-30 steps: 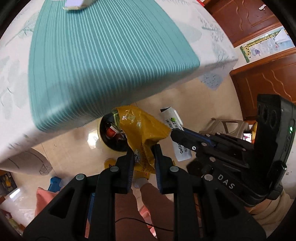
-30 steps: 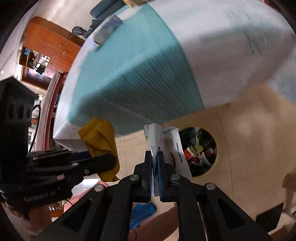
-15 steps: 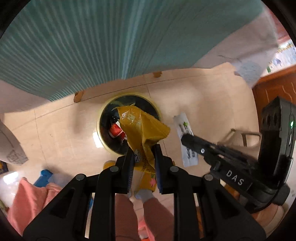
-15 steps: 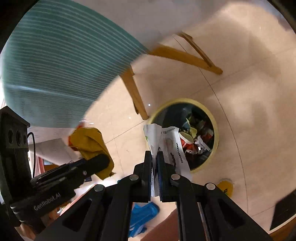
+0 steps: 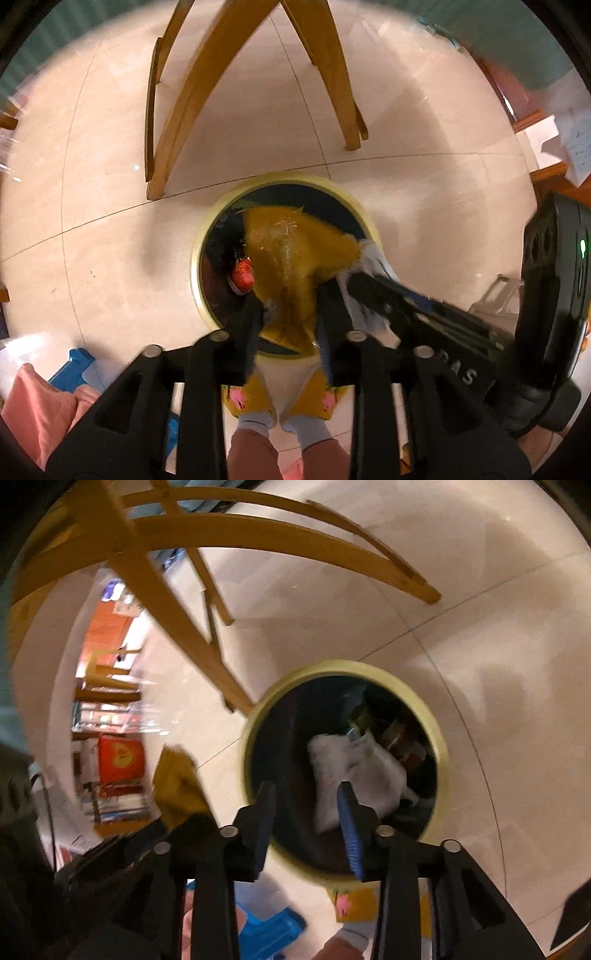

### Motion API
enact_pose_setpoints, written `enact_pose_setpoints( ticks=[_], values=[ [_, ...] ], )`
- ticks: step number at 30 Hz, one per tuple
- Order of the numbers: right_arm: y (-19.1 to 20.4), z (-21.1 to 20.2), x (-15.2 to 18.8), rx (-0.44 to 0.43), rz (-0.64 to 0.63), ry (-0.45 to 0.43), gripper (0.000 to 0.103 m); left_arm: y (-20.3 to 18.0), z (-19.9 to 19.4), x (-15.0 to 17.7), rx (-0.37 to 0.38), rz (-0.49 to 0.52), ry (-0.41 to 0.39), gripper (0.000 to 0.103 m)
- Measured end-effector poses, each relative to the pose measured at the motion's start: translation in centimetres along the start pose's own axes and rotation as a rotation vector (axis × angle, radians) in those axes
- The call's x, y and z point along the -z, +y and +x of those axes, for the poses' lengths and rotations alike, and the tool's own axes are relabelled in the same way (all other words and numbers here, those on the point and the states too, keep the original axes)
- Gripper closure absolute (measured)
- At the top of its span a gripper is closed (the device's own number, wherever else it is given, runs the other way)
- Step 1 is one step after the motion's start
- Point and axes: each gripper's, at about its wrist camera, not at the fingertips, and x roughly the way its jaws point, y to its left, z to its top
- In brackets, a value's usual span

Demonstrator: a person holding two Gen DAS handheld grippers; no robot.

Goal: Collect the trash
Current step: 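Open both tools to drop the bag and packet into the bin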

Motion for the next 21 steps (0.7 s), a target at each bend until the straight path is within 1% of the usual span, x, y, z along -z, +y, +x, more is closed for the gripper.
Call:
enact_pose_setpoints(
  ticks=[1,2,3,4,6,7,8,13,18,21],
  values=[
    [-0.3,0.4,-0.2,0.003,0.013,-0.003,0.06,-0.1,0.4,0.3,-0.016,0.01,-0.005,0.073],
    [-0.8,0.8,-0.3,0.003,0.027,-0.011,0.054,-0.3,0.7,0.5,-0.024,0.019,-0.006,0.068],
    [-1.2,1.0,-0.4,0.0,0.034,-0.017,0.052,-0.3,1.3,0.5,-0.031,0.03,-0.006,0.062],
    [-1.4,1.2,-0.4,-0.005,0.038,-0.023,0.049,-0.3,1.7,0.6,-0.043,0.04,-0.008,0.059],
    [-1.8,1.3,-0.4,-0.016,0.041,-0.027,0.046,-0.3,2.3,0.7,-0.05,0.049,-0.01,0.041],
    [-2.0,1.2,-0.5,-0.017,0.04,-0.031,0.044,-0.4,2.5,0.7,-0.057,0.054,-0.007,0.037],
    [-2.0,1.1,-0.5,-0.016,0.04,-0.035,0.044,-0.5,2.6,0.8,-0.06,0.055,-0.007,0.035],
    [-2.7,0.6,-0.5,-0.014,0.05,-0.05,0.043,-1.2,3.2,0.6,-0.078,0.066,-0.016,0.035],
    [-2.3,-1.5,-0.2,-0.004,0.025,-0.064,0.043,-1.3,1.9,0.9,-0.091,0.06,-0.021,0.035],
    [-1.9,-3.0,-0.2,0.008,0.005,-0.069,0.043,-1.3,0.7,1.1,-0.095,0.039,-0.021,0.035]
  ],
)
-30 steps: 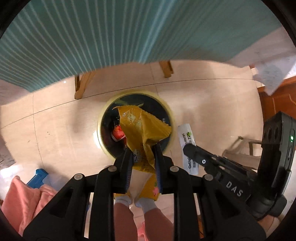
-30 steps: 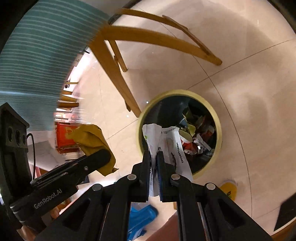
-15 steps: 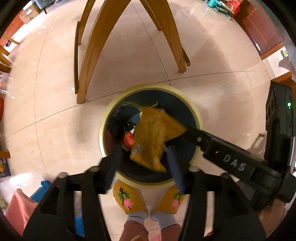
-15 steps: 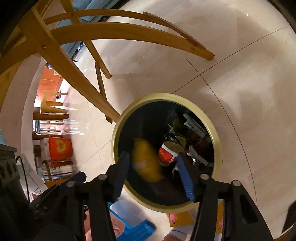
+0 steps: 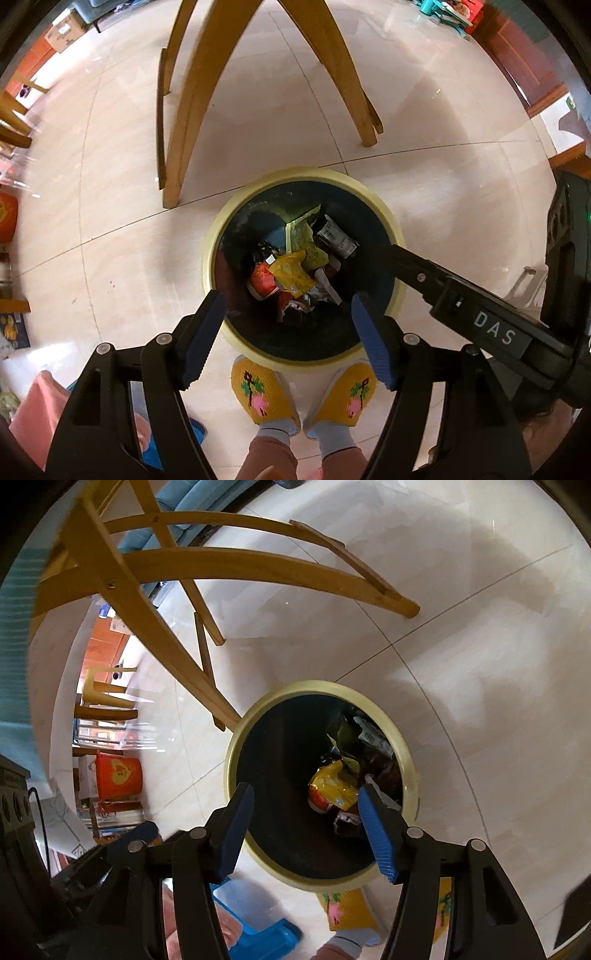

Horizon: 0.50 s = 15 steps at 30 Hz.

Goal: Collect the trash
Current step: 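Move both tools back over the table toward the remaining items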

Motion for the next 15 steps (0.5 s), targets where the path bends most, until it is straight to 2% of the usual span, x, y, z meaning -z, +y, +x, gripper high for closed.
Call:
enact_pose_setpoints(
  ticks=[8,15],
  values=[
    [2.1,-6.3,0.8,0.006,-0.058,-0.004,0.043,0.7,-5.1,-0.1,-0.006,-0.052,-0.006,0.035],
    [4.8,-14.4,1.7,-0.005,-0.08,-0.03,0.043,-0.2,-12.3,0.7,-0.006,-0.012,0.01,0.035]
  ],
)
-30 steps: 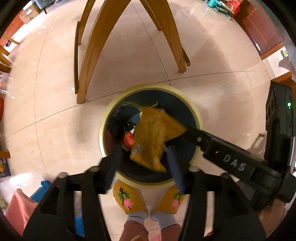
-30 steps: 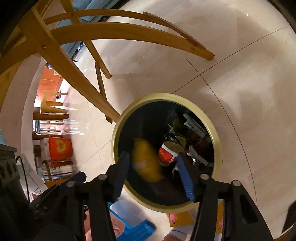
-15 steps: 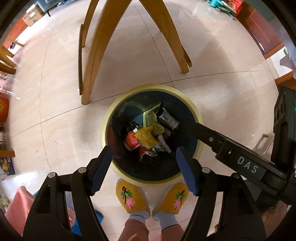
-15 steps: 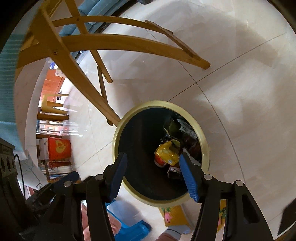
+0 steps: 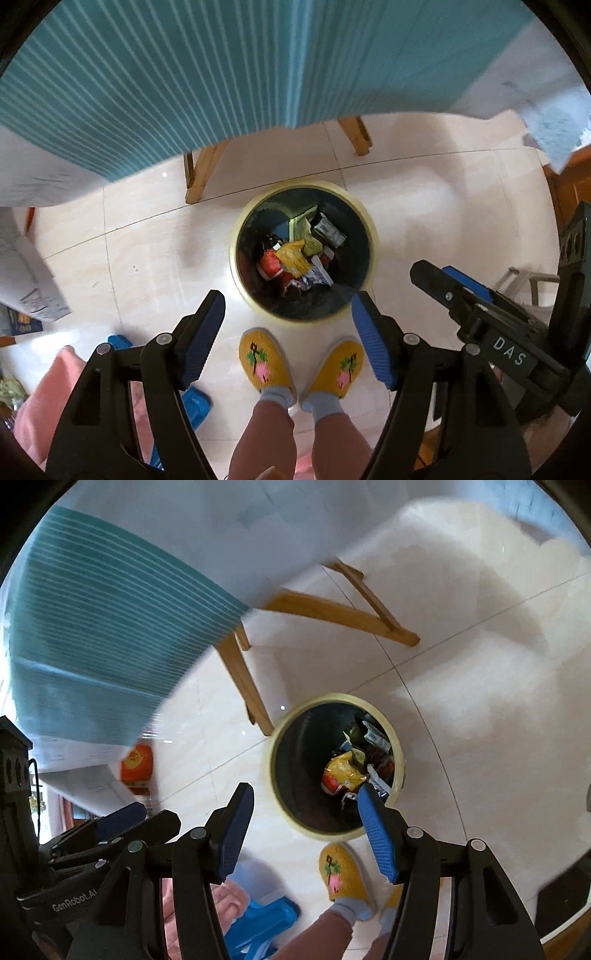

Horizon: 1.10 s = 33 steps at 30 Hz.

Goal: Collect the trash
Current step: 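Move both tools back over the table toward the remaining items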

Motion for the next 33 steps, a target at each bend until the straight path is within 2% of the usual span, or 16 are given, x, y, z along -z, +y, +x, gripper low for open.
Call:
enact_pose_setpoints(
  ticks=[5,12,19,28,33],
  values=[
    [2.8,-6.9,-0.1,0.006,-0.045,-0.043,0.043,-0.9,-6.0,0.1,0.009,0.032,-0.01,0.035],
    [6.7,-16.5,-0.9,-0.023,-0.106,-0.134,0.043,-2.2,-15.5,-0.6,0.029,0.058,-0.069,0.035],
    [11.6,-24.4,-2.4,-0.07,-0.215,-0.216,0.043,-3.3,-24.7,-2.2,0.039,0.058,-0.183,0.035],
    [16.0,-29.1,-4.0,-0.126,-0.345,-0.264,0.043,-3.5,-34.4,-4.5,0.004,0.006,-0.387,0.035],
    [17.3,-29.4,-5.7,-0.135,-0.38,-0.293,0.043,-2.7,-36.9,-5.4,-0.019,-0.024,-0.437,0.035]
  ],
)
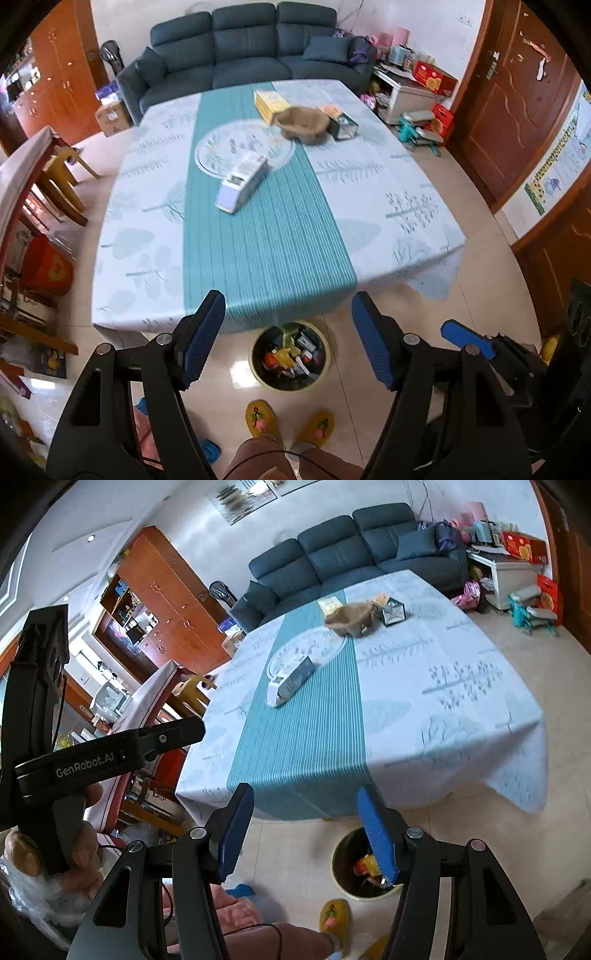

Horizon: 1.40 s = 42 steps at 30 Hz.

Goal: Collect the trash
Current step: 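Move both tools back over the table toward the remaining items, then grasp the white-lavender box with the left tool while the right tool grasps the brown pulp cup holder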

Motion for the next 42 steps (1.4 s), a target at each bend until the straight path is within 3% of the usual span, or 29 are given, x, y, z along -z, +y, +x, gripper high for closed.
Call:
enact_pose_setpoints(
  ticks=[6,12,22,32,34,37,41,42],
  values=[
    [-0.2,2.0,-2.2,0.006,0.001,-0.011,0.043,1.7,0.4,-2.0,-0.017,-0.029,-0.013,0.035],
    [-1.5,5.7,-5.1,0.05,0.074,-0.023,0.043,3.5,4.4,-4.9,-0.012,-0.035,0.029,0.035],
    [-3.1,15.1,-11.0,0.132,0.25,-0.021,0.043,7.6,15.8,-13.5,0.023,0.07,0.176,0.035],
    [-4.4,21.0,-13.8,0.206,0.358,0.012,0.043,8.5,28.1,-16.4,0.065,0.177,0.344,0.035],
    [-4.7,21.9,-14.7,0.218,0.366,0.012,0.043,8.8,29.8,-16.8,0.084,0.151,0.373,0.037],
    [-5.2,22.8,-16.3,0.225,0.376,0.004,0.043,9.4,32.0,-17.5,0.119,0.113,0.416,0.052],
    [-5.9,23.9,-19.1,0.219,0.403,-0.027,0.043,9.4,32.7,-18.5,0.141,0.134,0.393,0.069],
    [-6.2,24.4,-19.9,0.216,0.415,-0.033,0.043,9.3,32.8,-18.7,0.147,0.142,0.389,0.069]
  ],
)
